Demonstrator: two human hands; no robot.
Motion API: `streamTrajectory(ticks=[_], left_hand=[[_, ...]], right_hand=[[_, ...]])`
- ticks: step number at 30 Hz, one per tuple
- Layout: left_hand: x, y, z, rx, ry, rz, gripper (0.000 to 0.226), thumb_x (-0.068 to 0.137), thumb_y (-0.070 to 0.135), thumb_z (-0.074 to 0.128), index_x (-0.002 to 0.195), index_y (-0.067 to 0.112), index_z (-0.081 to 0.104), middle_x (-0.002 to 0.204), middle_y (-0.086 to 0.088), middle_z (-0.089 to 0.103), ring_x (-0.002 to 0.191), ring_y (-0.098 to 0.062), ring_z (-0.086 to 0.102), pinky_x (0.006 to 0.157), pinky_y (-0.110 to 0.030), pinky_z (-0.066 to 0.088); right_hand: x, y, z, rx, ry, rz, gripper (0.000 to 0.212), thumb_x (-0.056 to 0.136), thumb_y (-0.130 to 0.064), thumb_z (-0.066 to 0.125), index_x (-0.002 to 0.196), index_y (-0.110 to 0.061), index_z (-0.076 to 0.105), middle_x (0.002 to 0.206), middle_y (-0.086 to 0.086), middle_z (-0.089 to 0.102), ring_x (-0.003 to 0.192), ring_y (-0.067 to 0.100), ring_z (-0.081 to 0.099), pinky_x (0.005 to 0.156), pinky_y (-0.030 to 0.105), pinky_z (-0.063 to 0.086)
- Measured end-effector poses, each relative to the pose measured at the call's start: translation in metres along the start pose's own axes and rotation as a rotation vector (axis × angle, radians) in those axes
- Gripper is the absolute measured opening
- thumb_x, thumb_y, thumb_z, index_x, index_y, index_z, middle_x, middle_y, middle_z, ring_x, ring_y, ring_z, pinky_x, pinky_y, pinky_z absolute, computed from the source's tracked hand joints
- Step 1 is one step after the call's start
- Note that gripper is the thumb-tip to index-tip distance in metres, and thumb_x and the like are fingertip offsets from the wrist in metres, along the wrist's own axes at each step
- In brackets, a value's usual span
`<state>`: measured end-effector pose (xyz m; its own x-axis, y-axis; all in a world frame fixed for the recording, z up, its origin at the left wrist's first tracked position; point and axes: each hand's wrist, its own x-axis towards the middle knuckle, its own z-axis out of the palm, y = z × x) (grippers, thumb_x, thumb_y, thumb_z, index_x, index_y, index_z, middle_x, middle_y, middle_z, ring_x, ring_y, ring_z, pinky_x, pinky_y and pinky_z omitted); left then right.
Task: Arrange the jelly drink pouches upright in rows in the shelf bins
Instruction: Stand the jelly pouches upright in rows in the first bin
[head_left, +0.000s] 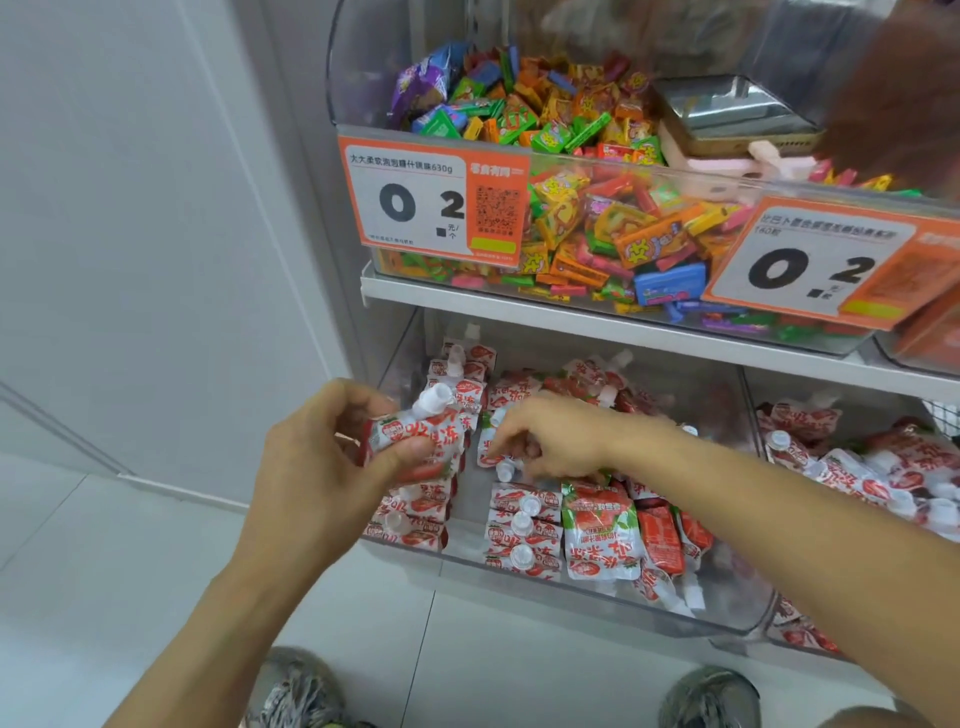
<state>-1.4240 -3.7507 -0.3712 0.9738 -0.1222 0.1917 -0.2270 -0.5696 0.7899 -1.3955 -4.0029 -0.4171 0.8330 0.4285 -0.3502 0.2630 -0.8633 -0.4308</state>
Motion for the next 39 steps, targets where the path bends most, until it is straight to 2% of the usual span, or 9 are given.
streamTrajectory(ticks=[3,7,12,20,24,27,30,36,39], left_hand=[[-0.001,0.0,0.004,-0.033,-0.014,-0.008,0.034,0.061,0.032,0.088,0.079,0.028,0.06,0.071,0.009,0.065,0.061,-0.008,0.058,0.054,-0.018,0.047],[-0.002,0.001,0.007,-0.062,-0.011,0.006,0.033,0.064,0.027,0.088,0.08,0.026,0.059,0.07,0.009,0.063,0.062,-0.004,0.056,0.056,-0.016,0.047],[-0.004,0.003,0.008,-0.063,-0.006,0.021,0.033,0.065,0.03,0.087,0.081,0.025,0.059,0.072,0.011,0.063,0.065,-0.002,0.057,0.056,-0.016,0.046],[-0.007,0.01,0.017,-0.033,-0.04,0.044,0.034,0.064,0.036,0.087,0.083,0.027,0.059,0.075,0.015,0.064,0.066,-0.003,0.059,0.055,-0.012,0.045],[-0.005,0.008,0.021,-0.012,-0.043,0.055,0.035,0.063,0.04,0.087,0.084,0.027,0.061,0.076,0.014,0.064,0.066,-0.006,0.058,0.057,-0.019,0.047],[-0.005,0.01,0.023,0.005,-0.052,0.069,0.035,0.064,0.039,0.087,0.084,0.027,0.061,0.075,0.014,0.064,0.066,-0.005,0.058,0.056,-0.016,0.045],[-0.005,0.011,0.023,0.001,-0.062,0.074,0.034,0.064,0.038,0.087,0.083,0.026,0.061,0.075,0.015,0.064,0.066,-0.002,0.058,0.056,-0.011,0.043],[-0.004,0.011,0.021,0.015,-0.062,0.074,0.035,0.064,0.039,0.086,0.085,0.026,0.061,0.076,0.015,0.064,0.066,-0.005,0.058,0.056,-0.014,0.042],[-0.004,0.012,0.021,0.023,-0.058,0.076,0.035,0.064,0.04,0.086,0.086,0.026,0.061,0.077,0.015,0.063,0.067,-0.004,0.058,0.055,-0.011,0.041]], right_hand=[[0.011,-0.003,0.012,-0.28,-0.073,-0.112,0.051,0.088,0.005,0.058,0.129,-0.024,0.066,0.09,-0.008,0.045,0.089,0.018,0.048,0.061,0.028,0.037],[0.013,0.005,0.019,-0.341,0.044,-0.125,0.04,0.086,0.003,0.061,0.111,-0.027,0.072,0.095,-0.002,0.045,0.091,0.018,0.044,0.073,0.042,0.047],[-0.002,0.01,0.0,-0.136,0.214,-0.035,0.009,0.097,-0.024,0.059,0.104,-0.027,0.065,0.106,-0.008,0.063,0.099,0.012,0.057,0.09,0.039,0.048],[-0.014,-0.003,-0.015,-0.046,0.163,0.048,0.027,0.097,-0.04,0.058,0.123,-0.033,0.055,0.095,-0.016,0.059,0.08,0.0,0.052,0.071,0.031,0.044],[-0.008,-0.013,-0.011,-0.118,0.007,0.1,0.033,0.097,-0.042,0.056,0.119,-0.018,0.061,0.11,0.0,0.058,0.101,0.019,0.056,0.087,0.041,0.049],[0.0,-0.018,-0.007,-0.193,-0.086,0.183,0.043,0.088,-0.056,0.063,0.102,-0.016,0.058,0.089,0.003,0.054,0.075,0.019,0.051,0.068,0.044,0.049],[0.006,-0.027,-0.011,-0.17,-0.124,0.195,0.04,0.086,-0.057,0.066,0.094,-0.022,0.048,0.073,-0.014,0.04,0.071,0.014,0.044,0.054,0.027,0.034],[0.01,-0.02,-0.013,-0.15,-0.23,0.202,0.043,0.092,-0.062,0.051,0.108,-0.027,0.07,0.096,-0.006,0.068,0.084,0.017,0.061,0.072,0.033,0.052],[0.007,-0.021,-0.011,-0.073,-0.216,0.159,0.037,0.09,-0.067,0.051,0.115,-0.044,0.065,0.114,-0.019,0.062,0.095,0.004,0.055,0.08,0.027,0.044]])
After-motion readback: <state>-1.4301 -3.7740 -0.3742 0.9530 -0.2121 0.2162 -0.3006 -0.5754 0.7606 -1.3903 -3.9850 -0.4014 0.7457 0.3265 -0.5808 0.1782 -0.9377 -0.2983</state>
